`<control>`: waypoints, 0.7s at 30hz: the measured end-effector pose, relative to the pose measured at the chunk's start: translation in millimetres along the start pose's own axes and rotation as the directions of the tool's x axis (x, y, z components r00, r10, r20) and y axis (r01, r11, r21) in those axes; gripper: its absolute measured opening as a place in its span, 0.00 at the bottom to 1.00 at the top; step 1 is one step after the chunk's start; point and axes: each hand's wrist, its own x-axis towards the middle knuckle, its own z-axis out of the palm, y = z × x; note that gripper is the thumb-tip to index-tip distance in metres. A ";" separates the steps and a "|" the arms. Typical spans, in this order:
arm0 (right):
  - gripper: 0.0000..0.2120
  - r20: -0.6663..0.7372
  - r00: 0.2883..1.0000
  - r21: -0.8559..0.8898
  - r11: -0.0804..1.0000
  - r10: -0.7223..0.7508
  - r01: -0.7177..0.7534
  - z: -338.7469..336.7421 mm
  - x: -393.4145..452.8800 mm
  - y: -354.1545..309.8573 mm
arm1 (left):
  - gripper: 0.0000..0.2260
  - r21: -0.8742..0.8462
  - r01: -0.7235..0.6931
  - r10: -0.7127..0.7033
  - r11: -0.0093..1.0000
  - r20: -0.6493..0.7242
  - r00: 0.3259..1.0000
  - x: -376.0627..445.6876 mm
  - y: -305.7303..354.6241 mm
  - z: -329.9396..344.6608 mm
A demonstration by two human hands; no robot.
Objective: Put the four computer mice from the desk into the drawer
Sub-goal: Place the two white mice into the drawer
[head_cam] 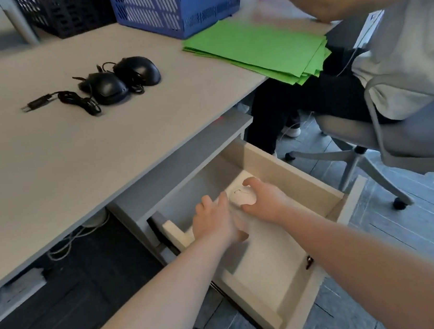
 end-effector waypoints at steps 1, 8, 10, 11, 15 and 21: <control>0.29 0.007 1.000 -0.009 1.000 -0.001 0.001 4.7 1.6 -0.6 | 0.44 0.008 0.008 -0.008 1.000 0.003 1.000 1.9 -1.1 3.4; 0.32 0.054 0.998 0.016 1.000 0.010 -0.011 20.9 9.8 -0.3 | 0.44 0.048 0.007 -0.008 0.999 0.021 1.000 12.9 -4.1 12.9; 0.32 0.047 0.999 0.036 0.999 0.006 -0.007 20.6 9.5 0.7 | 0.49 0.044 0.006 -0.008 0.999 0.044 0.999 13.6 -2.9 13.6; 0.32 0.046 0.999 0.041 0.999 0.004 -0.005 20.0 8.8 1.2 | 0.49 0.037 0.007 -0.009 0.999 0.040 0.999 13.4 -2.1 13.7; 0.26 0.018 1.000 0.016 1.000 -0.014 0.013 11.2 3.9 2.0 | 0.52 0.085 -0.004 0.006 0.996 -0.021 1.000 11.1 -0.4 12.1; 0.19 0.001 0.999 -0.018 0.999 -0.044 0.044 -19.7 -4.8 -9.1 | 0.42 0.107 -0.076 0.088 0.991 -0.116 0.989 -2.4 2.3 -10.5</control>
